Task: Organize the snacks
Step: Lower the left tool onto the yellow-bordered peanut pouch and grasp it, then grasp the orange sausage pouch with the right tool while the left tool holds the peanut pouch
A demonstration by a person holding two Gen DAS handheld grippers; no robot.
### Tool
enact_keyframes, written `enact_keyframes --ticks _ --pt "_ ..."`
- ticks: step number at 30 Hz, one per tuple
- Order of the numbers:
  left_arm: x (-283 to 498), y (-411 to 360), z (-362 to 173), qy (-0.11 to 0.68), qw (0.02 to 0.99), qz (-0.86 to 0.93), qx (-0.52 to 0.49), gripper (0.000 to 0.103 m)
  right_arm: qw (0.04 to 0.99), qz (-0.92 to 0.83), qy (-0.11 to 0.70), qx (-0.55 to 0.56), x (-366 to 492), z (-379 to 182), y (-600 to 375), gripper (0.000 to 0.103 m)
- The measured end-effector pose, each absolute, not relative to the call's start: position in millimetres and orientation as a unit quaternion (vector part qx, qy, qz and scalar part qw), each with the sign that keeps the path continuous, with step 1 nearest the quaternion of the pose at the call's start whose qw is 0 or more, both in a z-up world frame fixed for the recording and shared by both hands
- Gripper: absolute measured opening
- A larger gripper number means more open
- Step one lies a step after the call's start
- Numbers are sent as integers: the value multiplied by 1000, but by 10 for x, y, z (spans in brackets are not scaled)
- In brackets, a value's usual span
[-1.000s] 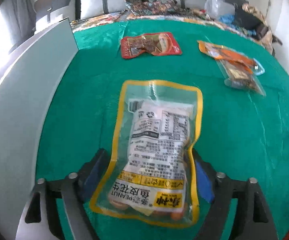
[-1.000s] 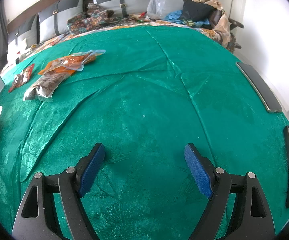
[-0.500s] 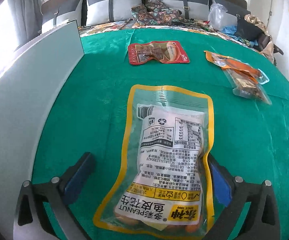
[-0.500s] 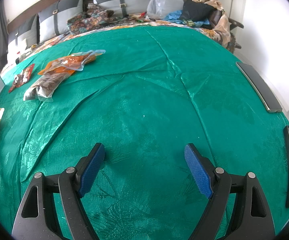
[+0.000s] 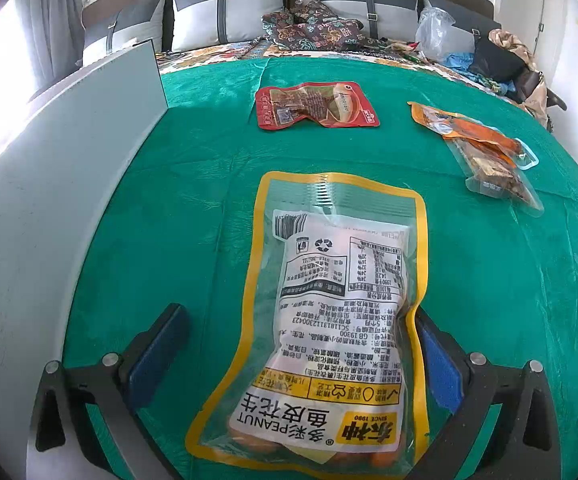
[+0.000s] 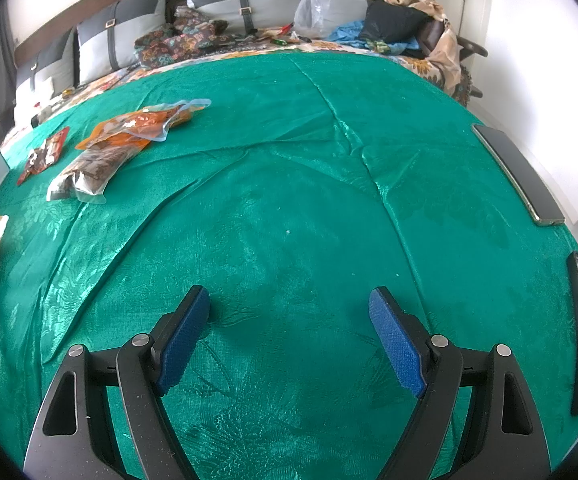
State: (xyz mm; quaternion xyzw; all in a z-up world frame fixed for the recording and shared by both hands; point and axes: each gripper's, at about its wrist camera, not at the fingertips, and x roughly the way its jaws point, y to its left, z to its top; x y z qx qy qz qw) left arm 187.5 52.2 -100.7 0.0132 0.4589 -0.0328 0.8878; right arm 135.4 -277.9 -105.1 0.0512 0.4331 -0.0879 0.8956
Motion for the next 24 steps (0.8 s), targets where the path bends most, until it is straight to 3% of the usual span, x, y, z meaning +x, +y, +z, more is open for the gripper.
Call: enact_keyframes --ticks 4,7,10,13,18,24 --pt "1884 522 -1005 459 888 -33 13 103 886 -82 452 67 1398 -1012 -2782 85" --pt "1875 521 -1007 459 888 -33 13 103 879 -28 453 143 1564 -840 -2666 85" --pt "1881 522 -1006 459 888 -33 13 103 888 25 440 134 1966 -589 -2361 84" --pt "1884 522 -1006 459 888 -33 13 103 892 84 437 75 2601 -446 -2162 84" --pt "1878 522 -1009 459 888 -33 12 103 835 170 501 -151 3434 -628 -1938 83" --pt "1881 521 -1008 458 888 -33 12 103 801 191 536 -186 3800 -915 -1810 85"
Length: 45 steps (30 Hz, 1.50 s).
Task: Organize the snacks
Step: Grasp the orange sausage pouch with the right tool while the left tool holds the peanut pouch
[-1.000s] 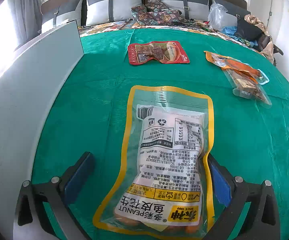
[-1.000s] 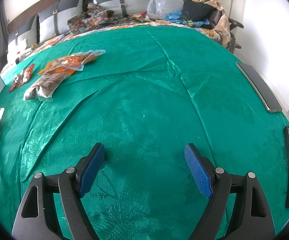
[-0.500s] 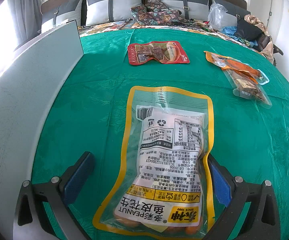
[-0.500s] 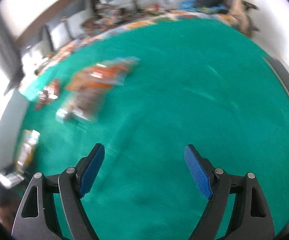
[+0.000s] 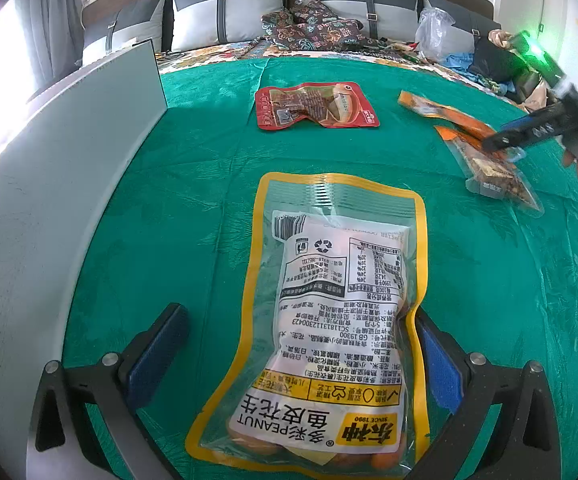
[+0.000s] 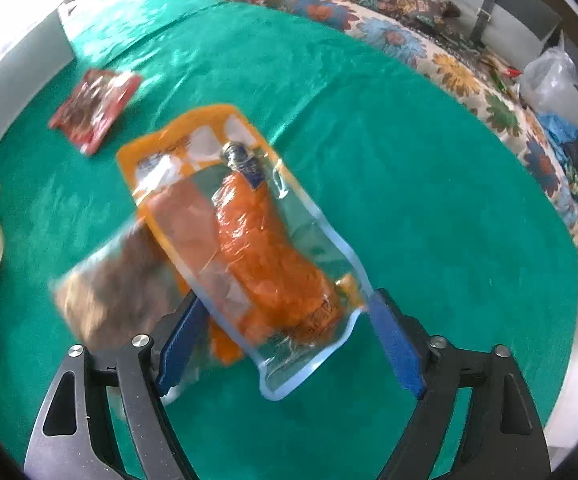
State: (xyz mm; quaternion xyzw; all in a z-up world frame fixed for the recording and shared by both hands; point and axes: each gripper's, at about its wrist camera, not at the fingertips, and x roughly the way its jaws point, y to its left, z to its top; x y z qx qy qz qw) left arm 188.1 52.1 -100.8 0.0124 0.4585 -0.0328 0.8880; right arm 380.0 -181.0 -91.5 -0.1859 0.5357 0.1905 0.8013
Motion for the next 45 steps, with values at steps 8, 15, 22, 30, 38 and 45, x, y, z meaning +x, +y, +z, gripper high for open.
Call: enact_keyframes --ticks 8,15,22,30,38,45 --pt "1879 522 -1007 458 888 -33 12 103 814 134 561 -70 3801 -909 -1961 62" --pt "1881 521 -1007 458 888 -33 12 103 813 92 574 -6 3121 -805 -2399 56" --pt "1879 521 -1007 458 888 -33 12 103 814 76 575 33 1732 -774 -2627 57" --pt "1880 521 -1006 458 888 -33 12 103 848 57 526 32 1378 -758 -2539 74" --pt "1894 471 -888 504 861 -59 35 63 820 92 564 42 1562 -744 -2619 40" --pt "1736 507 -865 506 860 -47 51 61 812 94 564 118 1298 -681 -2716 38"
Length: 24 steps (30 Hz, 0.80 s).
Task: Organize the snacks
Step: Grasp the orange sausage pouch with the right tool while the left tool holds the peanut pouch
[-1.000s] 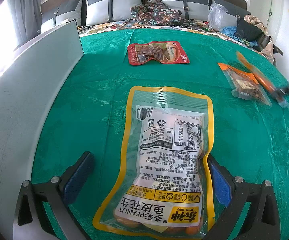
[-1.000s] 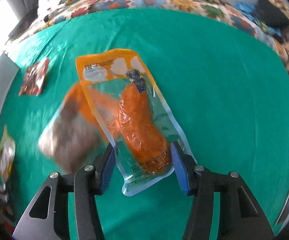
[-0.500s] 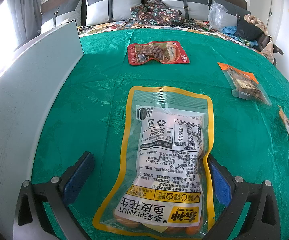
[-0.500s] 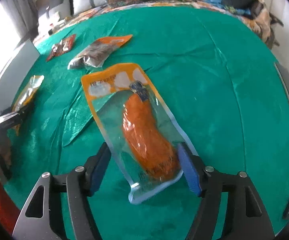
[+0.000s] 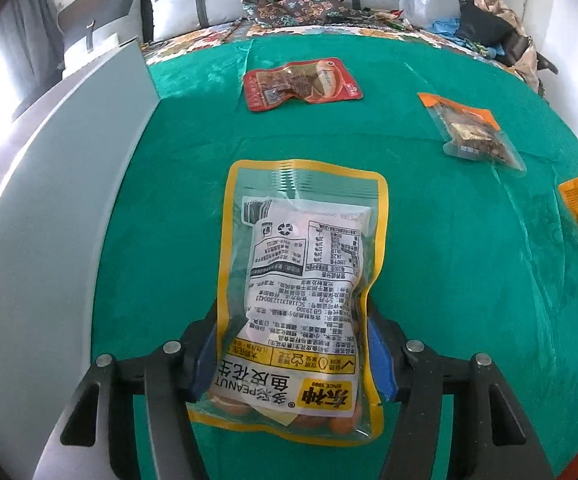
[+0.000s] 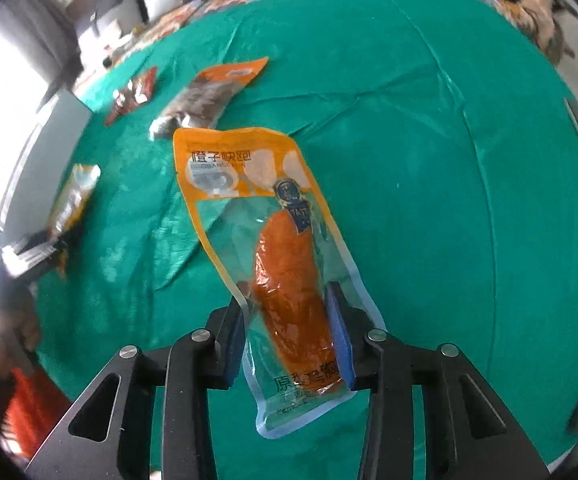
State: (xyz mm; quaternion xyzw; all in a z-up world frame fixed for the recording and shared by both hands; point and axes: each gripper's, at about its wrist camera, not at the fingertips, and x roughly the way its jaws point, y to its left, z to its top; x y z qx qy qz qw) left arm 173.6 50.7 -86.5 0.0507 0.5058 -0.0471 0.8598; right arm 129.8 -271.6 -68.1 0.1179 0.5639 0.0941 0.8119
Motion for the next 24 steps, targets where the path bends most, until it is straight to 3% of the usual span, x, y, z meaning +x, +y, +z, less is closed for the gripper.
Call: enact_keyframes --ticks 7,18,19,22,24 --pt "1655 614 -833 509 859 -36 45 61 815 100 551 149 1255 -529 -2602 29" --pt "1420 667 -767 511 858 -51 24 61 814 80 555 150 1292 -500 -2613 29" --pt "1398 667 -767 512 857 -53 19 61 815 77 557 140 1302 -482 -2612 30" --pt "1311 648 -773 516 854 -60 -2 61 805 86 576 114 1334 -567 -2524 49" --pt "1222 641 -769 516 854 -63 -11 61 795 122 579 131 1323 -657 -2486 52"
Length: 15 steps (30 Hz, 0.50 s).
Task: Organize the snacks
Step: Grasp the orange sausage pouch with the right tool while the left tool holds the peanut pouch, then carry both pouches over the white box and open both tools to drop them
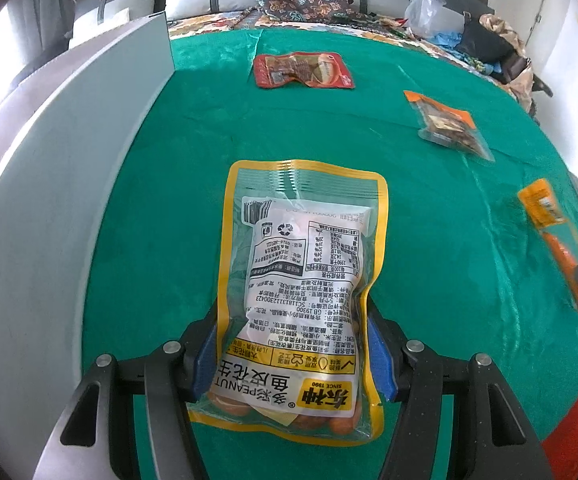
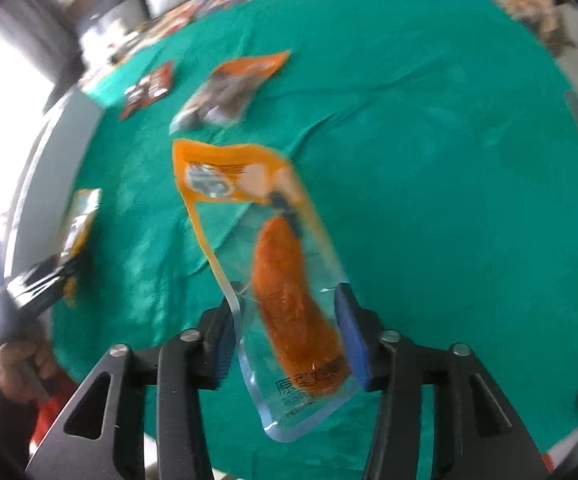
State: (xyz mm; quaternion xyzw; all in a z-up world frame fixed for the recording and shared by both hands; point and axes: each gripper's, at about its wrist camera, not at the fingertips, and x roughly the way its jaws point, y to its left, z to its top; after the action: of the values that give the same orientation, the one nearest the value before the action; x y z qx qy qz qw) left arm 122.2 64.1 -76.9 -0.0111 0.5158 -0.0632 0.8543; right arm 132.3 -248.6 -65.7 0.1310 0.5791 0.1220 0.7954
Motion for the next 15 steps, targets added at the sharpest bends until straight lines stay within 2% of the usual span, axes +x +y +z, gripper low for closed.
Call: enact_keyframes --ticks 2,9,12,15 --pt "1167 640 -774 516 854 -65 -16 61 798 125 574 134 1287 -697 -2498 66" --pt "1033 667 -813 521 850 -71 -42 61 810 104 577 -15 1247 -875 -2175 70" --pt "1014 662 -820 524 847 -74 -48 61 814 74 573 -61 1278 -971 -2072 83" --pt "997 632 -801 524 847 -78 -50 61 827 66 558 -26 1341 -1017 -2108 90"
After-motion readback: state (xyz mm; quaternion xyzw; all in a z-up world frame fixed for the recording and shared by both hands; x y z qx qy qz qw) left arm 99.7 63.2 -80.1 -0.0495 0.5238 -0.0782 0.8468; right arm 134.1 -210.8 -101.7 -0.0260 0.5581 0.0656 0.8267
